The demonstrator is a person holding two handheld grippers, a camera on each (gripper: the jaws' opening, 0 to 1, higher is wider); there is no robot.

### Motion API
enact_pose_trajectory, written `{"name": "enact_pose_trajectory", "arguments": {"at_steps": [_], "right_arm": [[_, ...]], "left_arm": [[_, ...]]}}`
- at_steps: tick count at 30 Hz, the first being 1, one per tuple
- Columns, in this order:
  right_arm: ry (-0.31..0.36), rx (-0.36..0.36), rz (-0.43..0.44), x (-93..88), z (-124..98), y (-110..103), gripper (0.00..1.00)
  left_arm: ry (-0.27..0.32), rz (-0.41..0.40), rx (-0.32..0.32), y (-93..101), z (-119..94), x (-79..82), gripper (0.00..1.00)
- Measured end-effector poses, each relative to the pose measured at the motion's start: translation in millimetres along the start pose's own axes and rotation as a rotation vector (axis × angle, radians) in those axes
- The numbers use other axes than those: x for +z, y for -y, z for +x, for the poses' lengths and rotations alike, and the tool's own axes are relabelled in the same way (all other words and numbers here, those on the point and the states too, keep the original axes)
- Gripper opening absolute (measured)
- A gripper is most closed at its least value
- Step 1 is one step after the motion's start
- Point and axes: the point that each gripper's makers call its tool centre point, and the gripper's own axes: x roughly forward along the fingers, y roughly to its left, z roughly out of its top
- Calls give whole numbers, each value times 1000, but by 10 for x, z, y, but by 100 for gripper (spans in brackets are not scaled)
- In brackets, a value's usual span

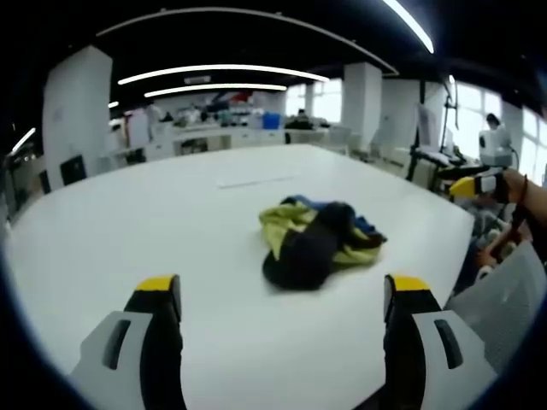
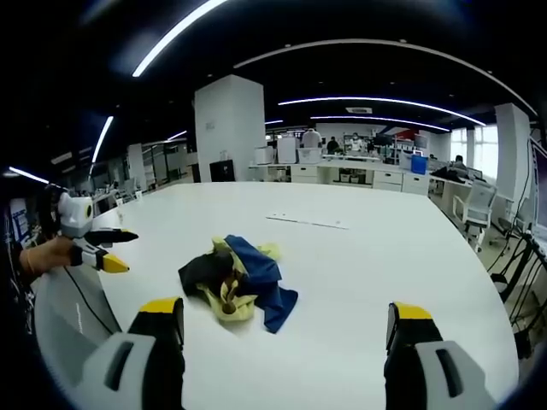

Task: Fold the garment on the visible template until the final outline fits inside the template.

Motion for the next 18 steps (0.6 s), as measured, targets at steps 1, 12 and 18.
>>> {"name": "enact_pose_trajectory", "arguments": {"at_steps": [1, 12, 18], "right_arm": [[0, 0, 1, -1, 0, 1, 100], [5, 14, 5, 19, 29, 58, 100], [-8, 37, -9, 55, 53, 65, 99]], "left_arm": [[-4, 1, 0, 0, 3, -9, 95], [3, 7, 9, -28, 2, -3, 96], [-4, 14, 17, -41, 6, 17, 96]]}}
